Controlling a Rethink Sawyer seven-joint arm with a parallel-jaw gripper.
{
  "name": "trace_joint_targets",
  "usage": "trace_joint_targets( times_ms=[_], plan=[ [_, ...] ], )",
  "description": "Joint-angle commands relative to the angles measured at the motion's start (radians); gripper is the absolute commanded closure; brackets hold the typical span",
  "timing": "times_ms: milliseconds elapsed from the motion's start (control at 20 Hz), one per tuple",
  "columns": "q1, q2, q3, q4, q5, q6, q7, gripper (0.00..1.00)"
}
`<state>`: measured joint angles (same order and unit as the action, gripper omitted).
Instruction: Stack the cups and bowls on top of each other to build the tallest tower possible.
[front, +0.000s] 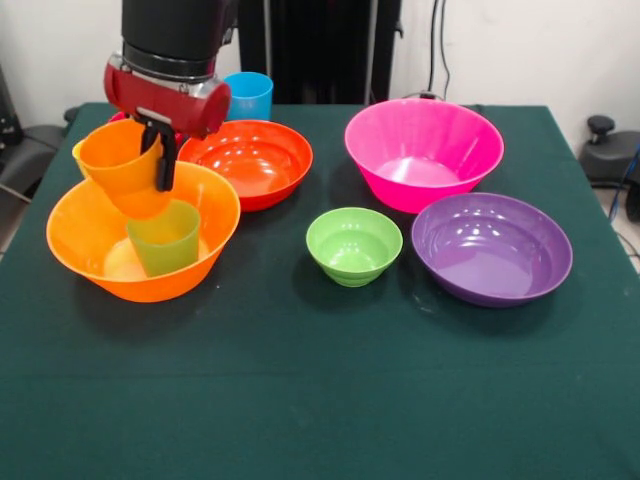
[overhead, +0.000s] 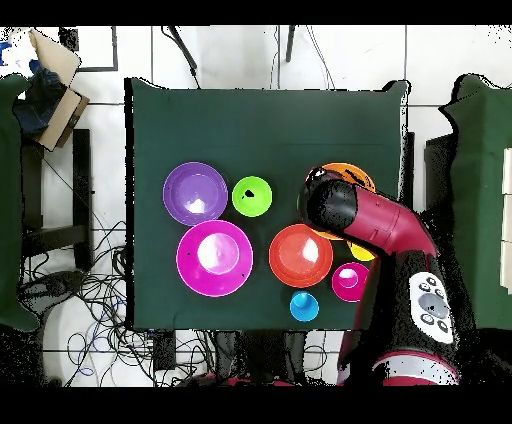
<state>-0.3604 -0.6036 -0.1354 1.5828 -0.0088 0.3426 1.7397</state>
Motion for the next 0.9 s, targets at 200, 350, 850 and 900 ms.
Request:
trace_joint_targets(
  times_ms=[200, 350, 850, 900],
  plan=[
    [0.046, 0.070, -0.026, 0.003, -0.065, -0.087, 0.120, 1.00],
    [0.037, 0.070, -0.018, 0.000, -0.063, -0.082, 0.096, 1.00],
    [0.031, 0.035, -0.006, 0.034, -0.051, -0.045, 0.076, 1.00],
    [0.025, 0.033, 0.000, 0.040, -0.053, -0.048, 0.072, 1.00]
  ],
)
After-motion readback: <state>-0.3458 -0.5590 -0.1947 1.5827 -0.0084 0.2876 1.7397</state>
